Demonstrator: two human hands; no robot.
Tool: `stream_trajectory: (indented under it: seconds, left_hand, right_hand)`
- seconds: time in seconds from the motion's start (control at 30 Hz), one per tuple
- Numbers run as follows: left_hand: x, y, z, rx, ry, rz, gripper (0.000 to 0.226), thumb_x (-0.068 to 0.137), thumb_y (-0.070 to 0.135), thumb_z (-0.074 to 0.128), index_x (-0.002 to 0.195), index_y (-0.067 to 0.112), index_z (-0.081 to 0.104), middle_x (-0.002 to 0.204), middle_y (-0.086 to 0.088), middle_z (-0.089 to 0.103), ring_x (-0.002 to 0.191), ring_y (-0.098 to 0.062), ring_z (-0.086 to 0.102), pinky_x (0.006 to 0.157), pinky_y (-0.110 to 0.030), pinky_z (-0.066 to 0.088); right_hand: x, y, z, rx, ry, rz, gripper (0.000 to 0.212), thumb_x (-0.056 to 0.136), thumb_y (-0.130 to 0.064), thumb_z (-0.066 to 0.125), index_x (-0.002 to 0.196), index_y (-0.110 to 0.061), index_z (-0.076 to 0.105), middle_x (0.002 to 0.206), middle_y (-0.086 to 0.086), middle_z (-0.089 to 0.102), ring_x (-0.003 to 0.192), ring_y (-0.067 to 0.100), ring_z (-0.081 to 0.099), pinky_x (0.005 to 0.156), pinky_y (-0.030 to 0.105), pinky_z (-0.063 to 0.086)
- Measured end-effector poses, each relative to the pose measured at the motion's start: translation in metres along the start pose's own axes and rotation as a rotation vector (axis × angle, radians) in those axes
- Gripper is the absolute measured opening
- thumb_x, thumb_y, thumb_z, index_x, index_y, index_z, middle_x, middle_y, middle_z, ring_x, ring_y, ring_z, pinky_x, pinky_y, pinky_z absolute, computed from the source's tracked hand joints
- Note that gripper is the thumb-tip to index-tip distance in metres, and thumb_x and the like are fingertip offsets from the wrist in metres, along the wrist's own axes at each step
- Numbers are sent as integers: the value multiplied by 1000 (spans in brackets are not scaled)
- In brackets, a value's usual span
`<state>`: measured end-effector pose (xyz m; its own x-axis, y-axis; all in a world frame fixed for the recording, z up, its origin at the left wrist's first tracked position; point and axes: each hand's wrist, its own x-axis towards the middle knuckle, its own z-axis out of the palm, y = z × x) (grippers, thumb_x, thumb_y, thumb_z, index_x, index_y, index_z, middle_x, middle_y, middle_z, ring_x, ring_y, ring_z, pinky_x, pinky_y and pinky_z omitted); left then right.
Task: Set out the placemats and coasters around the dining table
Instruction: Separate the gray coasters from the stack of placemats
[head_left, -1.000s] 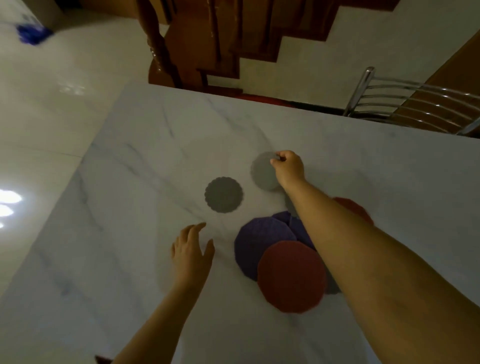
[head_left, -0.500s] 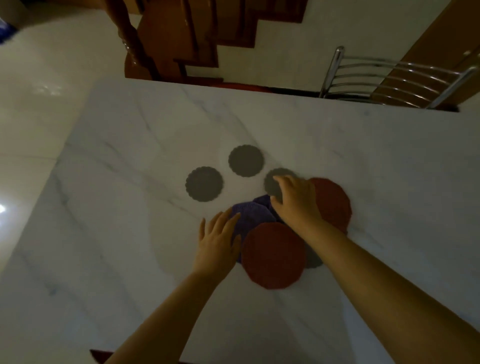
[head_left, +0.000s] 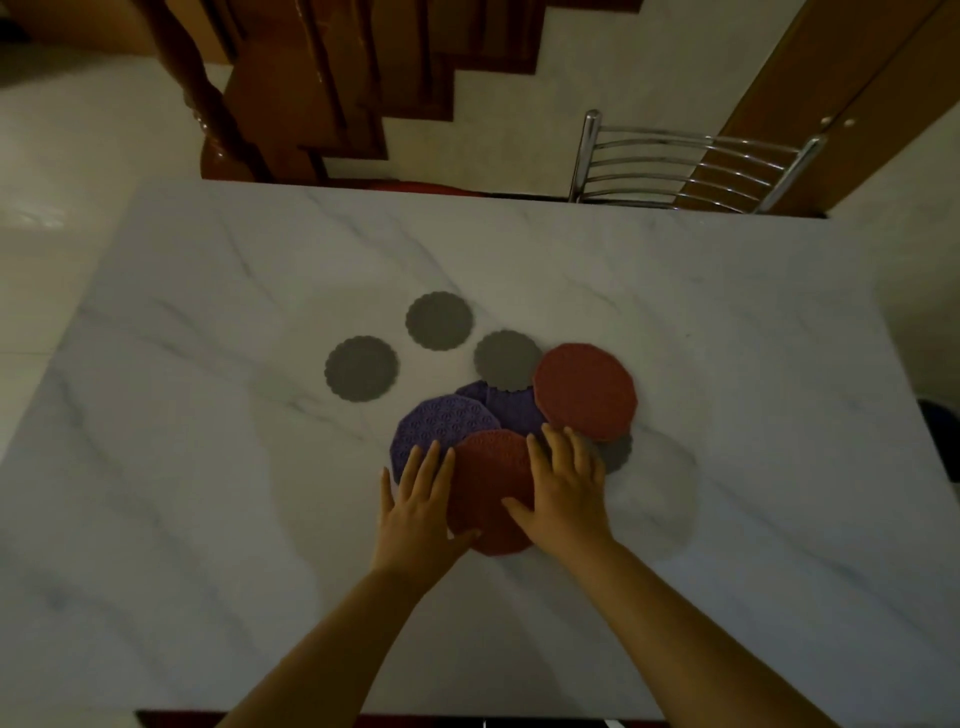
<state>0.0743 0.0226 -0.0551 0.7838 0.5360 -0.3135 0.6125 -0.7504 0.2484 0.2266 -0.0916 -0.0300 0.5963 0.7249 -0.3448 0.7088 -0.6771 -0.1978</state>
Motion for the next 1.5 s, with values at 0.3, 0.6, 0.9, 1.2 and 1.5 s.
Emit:
stream_trajectory:
  seconds: [0.3,0.6,0.9,1.2,1.5]
  left_hand:
    - [-6,-4,6,-183,122,19,106,76,63,61,147,25,-7,159,4,4,144,-14,-12,115,-45,-15]
    - [-17,-11,-39,-1523,64,-317,22,87,3,63,105,14,64,93,1,74,86,-12,69,78,-29,54]
    - [-28,-26,-51,-1782,-31,-386,14,90,6,55,101,6,64,89,-13,66,79,-22,67,67,-35,59]
    - [-44,-54,-41,-1854,5,-453,17,80,15,62,96,15,70,82,-5,72,75,-18,71,63,-33,59]
    - [-70,-94,-31,-1883,140,-595,17,94,5,50,102,10,65,96,-13,67,76,-21,72,63,-34,60]
  right_hand:
    - [0,2,-15,602,131,104,25,85,-25,64,107,-22,53,105,-4,59,104,19,57,76,20,43]
    - [-6,-3,-53,1166,90,31,28,87,-15,63,89,-42,58,93,-18,63,82,-13,61,65,3,47]
    - [5,-16,-51,1170,43,48,19,88,-13,61,102,-25,59,96,-11,63,89,-1,60,67,6,49]
    - [20,-25,-36,1160,-187,133,21,90,-24,59,111,-23,59,104,-1,64,97,13,63,77,23,52]
    - [75,-58,-24,37,-101,-157,90,78,-49,66,147,-16,18,151,7,27,137,31,25,110,42,27]
